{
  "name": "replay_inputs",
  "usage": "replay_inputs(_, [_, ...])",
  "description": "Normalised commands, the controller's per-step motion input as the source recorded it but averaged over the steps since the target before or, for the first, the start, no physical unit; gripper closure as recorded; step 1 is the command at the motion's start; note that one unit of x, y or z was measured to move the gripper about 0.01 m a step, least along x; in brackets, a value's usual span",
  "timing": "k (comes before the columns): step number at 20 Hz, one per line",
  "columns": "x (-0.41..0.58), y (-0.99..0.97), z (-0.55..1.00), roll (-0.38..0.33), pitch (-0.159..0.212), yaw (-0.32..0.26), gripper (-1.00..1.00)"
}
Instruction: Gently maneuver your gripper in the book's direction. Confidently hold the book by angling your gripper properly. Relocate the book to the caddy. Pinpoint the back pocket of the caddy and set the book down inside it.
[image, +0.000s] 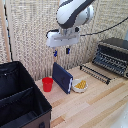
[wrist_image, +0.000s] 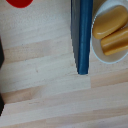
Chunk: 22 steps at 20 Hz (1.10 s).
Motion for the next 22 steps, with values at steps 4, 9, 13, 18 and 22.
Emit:
replay_inputs(4, [0.269, -0.22, -0.1, -0.001, 0.017, -0.102, -1.0])
replay_inputs(9, [0.279, -0.4, -0.21, 0.021, 0.0, -0.084, -1.0])
replay_inputs(13, [0.245, -0.36, -0.23, 0.018, 0.0, -0.009, -1.0])
replay_inputs(18, [0.137, -0.03, -0.34, -0.025, 0.002, 0.096, -1.0])
replay_inputs(22, [0.171, 0.03, -0.33, -0.061, 0.031, 0.182, -1.0])
